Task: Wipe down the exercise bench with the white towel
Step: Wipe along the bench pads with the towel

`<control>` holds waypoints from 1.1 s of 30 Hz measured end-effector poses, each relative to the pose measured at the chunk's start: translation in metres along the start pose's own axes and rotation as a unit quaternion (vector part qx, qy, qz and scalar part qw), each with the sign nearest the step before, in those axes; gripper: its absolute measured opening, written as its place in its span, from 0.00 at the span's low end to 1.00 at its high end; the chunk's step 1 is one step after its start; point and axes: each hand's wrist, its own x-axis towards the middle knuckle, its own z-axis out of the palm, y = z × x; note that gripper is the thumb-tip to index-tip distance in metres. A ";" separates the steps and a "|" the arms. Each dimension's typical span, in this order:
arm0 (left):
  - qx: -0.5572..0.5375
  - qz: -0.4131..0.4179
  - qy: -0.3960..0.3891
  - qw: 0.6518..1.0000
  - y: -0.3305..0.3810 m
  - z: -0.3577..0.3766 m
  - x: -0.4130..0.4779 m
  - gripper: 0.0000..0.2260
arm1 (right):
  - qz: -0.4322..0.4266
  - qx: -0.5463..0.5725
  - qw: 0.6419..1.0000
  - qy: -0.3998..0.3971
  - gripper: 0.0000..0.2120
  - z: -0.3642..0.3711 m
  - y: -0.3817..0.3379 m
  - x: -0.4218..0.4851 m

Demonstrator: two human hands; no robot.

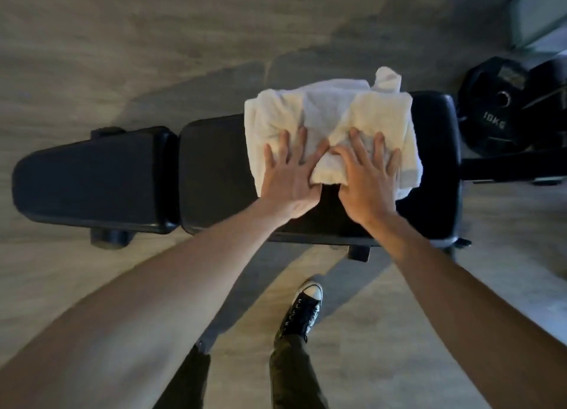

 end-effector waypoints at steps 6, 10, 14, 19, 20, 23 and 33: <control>-0.031 -0.032 -0.045 0.998 0.049 -0.052 0.072 0.35 | -0.013 -0.003 0.999 -0.030 0.29 -0.048 0.057 0.074; -0.009 -0.024 -0.025 0.999 0.055 -0.029 0.063 0.35 | -0.010 0.002 1.000 -0.028 0.27 -0.044 0.060 0.061; 0.008 0.003 0.056 0.998 0.059 0.015 0.022 0.34 | 0.013 0.038 0.999 -0.002 0.29 -0.026 0.055 0.008; -0.015 0.047 0.094 0.994 0.080 0.064 -0.051 0.34 | 0.055 0.052 0.996 0.044 0.34 0.006 0.053 -0.085; -0.007 0.053 0.099 0.994 0.084 0.075 -0.065 0.32 | 0.063 0.058 0.995 0.059 0.33 0.013 0.053 -0.104; 0.004 0.066 0.104 0.992 0.097 0.098 -0.091 0.32 | 0.079 0.087 0.990 0.080 0.30 0.026 0.058 -0.147; -0.034 0.115 0.098 0.988 0.148 0.040 -0.025 0.34 | 0.189 0.225 0.931 0.217 0.28 -0.003 0.096 -0.145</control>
